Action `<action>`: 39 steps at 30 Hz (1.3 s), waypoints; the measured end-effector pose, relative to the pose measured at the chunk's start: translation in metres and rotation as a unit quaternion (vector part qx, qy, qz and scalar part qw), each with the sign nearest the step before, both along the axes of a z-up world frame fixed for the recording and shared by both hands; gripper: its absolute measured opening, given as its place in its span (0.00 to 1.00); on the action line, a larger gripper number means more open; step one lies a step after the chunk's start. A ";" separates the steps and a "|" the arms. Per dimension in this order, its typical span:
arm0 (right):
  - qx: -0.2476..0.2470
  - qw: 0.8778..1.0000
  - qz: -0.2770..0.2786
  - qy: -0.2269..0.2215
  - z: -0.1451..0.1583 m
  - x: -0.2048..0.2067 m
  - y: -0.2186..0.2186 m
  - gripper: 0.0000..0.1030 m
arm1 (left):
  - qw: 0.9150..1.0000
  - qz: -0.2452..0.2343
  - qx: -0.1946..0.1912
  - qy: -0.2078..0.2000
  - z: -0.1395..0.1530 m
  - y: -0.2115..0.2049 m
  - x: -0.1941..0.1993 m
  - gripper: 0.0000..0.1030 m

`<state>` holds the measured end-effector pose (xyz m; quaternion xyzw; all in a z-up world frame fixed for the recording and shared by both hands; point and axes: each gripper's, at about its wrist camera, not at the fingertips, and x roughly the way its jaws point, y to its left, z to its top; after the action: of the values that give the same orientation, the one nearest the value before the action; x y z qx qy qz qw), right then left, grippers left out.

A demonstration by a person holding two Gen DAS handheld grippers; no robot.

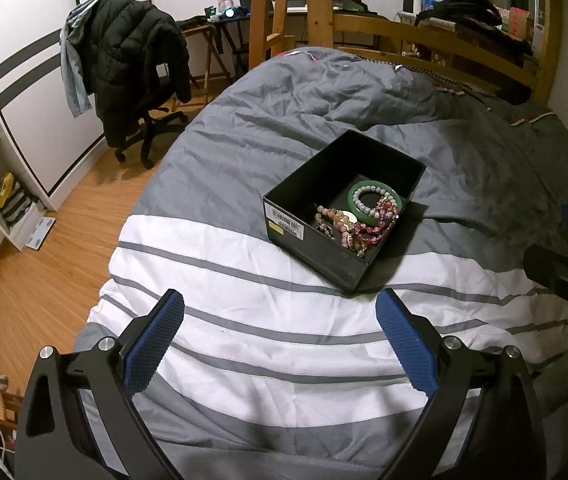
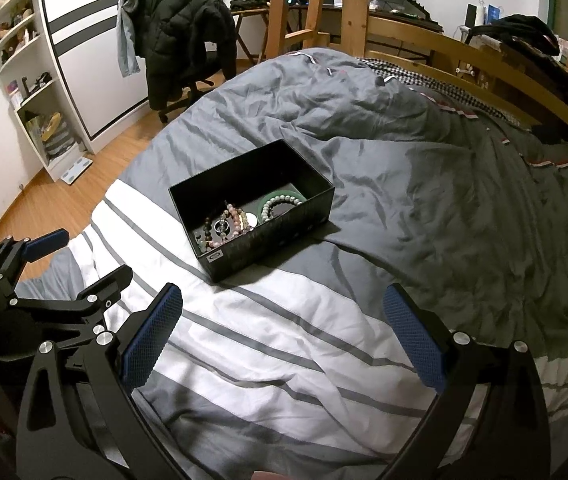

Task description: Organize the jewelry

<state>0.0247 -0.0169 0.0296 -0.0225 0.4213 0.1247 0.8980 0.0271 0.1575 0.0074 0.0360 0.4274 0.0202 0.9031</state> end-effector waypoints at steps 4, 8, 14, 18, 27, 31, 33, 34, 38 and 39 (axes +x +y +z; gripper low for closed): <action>0.001 1.000 0.003 0.001 0.000 -0.001 0.001 0.97 | 1.000 0.000 0.003 0.001 0.000 0.000 0.000 0.92; -0.001 1.000 0.006 0.000 -0.002 -0.003 0.004 0.97 | 1.000 -0.001 0.006 0.000 -0.001 -0.001 0.000 0.92; 0.002 1.000 0.006 0.004 -0.003 -0.001 0.002 0.97 | 1.000 -0.002 0.009 0.000 -0.002 -0.003 0.002 0.92; -0.001 1.000 0.004 0.005 -0.003 -0.001 0.003 0.97 | 1.000 -0.003 0.009 0.000 -0.002 -0.003 0.002 0.92; -0.001 1.000 0.005 0.007 -0.003 0.000 0.004 0.97 | 1.000 -0.002 0.010 0.000 -0.002 -0.003 0.002 0.92; 0.001 1.000 0.004 0.008 -0.004 0.000 0.004 0.97 | 1.000 -0.002 0.008 0.000 -0.002 -0.003 0.002 0.92; 0.001 1.000 0.004 0.008 -0.004 0.000 0.004 0.97 | 1.000 -0.003 0.004 -0.003 -0.001 -0.004 0.001 0.92; 0.001 1.000 0.005 0.009 -0.005 0.000 0.004 0.97 | 1.000 -0.004 0.003 -0.006 0.000 -0.005 0.001 0.92; 0.003 1.000 0.005 0.009 -0.006 0.000 0.005 0.97 | 1.000 -0.005 0.006 -0.003 -0.003 -0.008 0.003 0.92; 0.004 1.000 0.005 0.009 -0.006 0.000 0.004 0.97 | 1.000 -0.004 0.005 -0.002 -0.001 -0.008 0.003 0.92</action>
<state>0.0252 -0.0125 0.0234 -0.0203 0.4290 0.1309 0.8935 0.0303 0.1494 0.0059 0.0421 0.4251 0.0183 0.9040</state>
